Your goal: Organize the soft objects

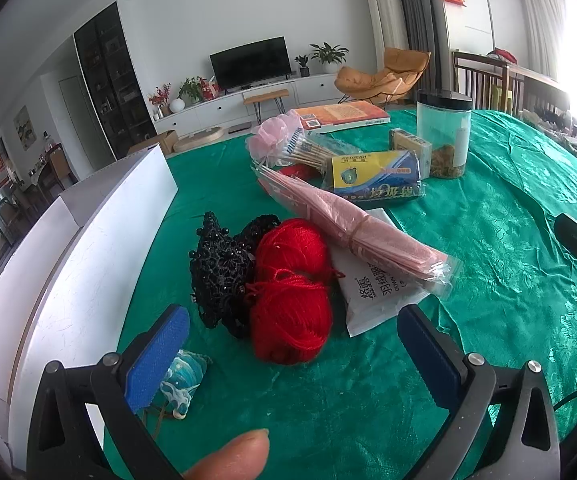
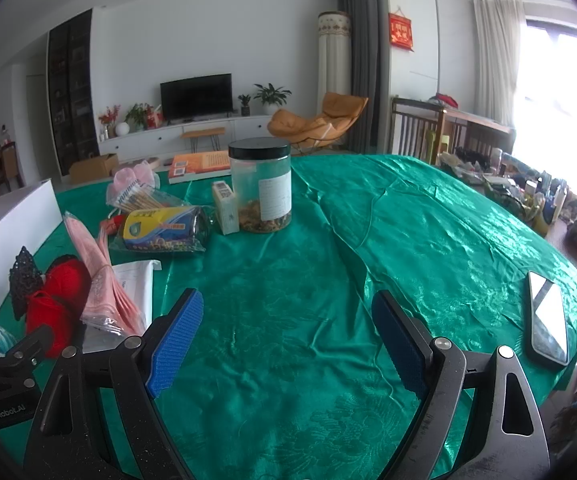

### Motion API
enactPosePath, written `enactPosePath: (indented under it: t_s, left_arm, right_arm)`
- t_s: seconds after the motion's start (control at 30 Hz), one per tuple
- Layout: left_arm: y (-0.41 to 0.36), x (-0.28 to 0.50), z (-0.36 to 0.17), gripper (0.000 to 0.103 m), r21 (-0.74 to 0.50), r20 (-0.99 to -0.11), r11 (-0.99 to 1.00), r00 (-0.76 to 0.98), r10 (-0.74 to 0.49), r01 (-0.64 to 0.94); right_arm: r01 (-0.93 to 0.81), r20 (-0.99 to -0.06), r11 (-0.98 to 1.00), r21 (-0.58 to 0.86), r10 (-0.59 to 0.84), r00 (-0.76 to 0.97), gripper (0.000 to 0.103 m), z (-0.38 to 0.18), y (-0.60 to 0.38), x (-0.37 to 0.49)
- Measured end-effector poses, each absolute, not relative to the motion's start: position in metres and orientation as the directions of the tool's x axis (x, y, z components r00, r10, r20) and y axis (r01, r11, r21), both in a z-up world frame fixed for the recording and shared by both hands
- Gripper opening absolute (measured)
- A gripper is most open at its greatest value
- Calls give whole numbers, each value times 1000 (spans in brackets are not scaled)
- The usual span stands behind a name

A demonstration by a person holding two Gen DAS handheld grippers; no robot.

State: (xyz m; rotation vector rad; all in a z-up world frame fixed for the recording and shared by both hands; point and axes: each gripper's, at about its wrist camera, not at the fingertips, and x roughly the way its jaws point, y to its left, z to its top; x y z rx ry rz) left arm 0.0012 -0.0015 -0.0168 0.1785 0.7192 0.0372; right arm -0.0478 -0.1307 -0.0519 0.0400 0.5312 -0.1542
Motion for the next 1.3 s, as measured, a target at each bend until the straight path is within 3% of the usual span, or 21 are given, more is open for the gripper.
enactPosePath:
  t_s: [1.3]
  left_arm:
    - [9,10,-76,103,128,-772,988,633,47,82]
  right_arm:
    - [152,-519,988,8,-126,845,89,-57,-127,-46]
